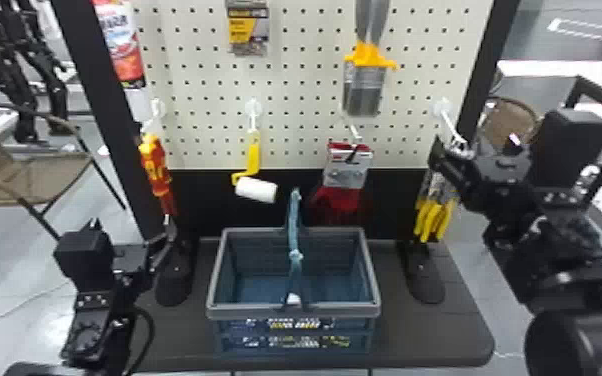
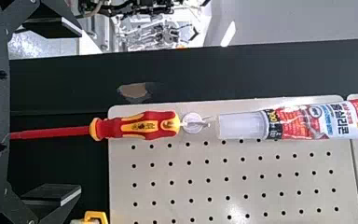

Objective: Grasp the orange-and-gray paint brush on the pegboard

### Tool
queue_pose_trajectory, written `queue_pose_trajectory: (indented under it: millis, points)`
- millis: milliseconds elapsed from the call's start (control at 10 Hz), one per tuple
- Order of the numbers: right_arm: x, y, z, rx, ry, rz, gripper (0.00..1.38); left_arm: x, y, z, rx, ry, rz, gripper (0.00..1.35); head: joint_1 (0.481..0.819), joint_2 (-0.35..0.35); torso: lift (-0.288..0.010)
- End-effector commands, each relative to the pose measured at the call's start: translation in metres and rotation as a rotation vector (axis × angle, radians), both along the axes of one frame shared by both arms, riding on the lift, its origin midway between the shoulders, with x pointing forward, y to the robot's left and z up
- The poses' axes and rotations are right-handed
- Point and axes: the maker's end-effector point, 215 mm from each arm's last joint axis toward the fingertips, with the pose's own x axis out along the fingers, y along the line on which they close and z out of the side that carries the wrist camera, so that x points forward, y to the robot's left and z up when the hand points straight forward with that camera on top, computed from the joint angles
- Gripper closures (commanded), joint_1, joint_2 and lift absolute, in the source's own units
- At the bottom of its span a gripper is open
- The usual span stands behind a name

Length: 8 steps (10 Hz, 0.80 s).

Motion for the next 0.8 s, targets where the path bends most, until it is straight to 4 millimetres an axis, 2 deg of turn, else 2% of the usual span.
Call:
queue_pose_trajectory:
  millis: [0,500,700]
  points:
    - [0.006,0.002,0.026,-0.016,-0.032,0.012,0.16,0.001,-0.001,0.001,0.006,0.001,-0.002,0.13,0.549,0.0,-0.1]
    - [0.024,0.012,0.063,-0.039,-0.029,0.075,0.12,0.002,0.005,-0.006,0.016,0.026,0.01,0.13,0.549,0.0,-0.1]
    - [0.029,0.02,0.069,-0.023,-0.014,0.114,0.11,0.002,0.005,-0.006,0.016,0.027,0.01,0.13,0.549,0.0,-0.1]
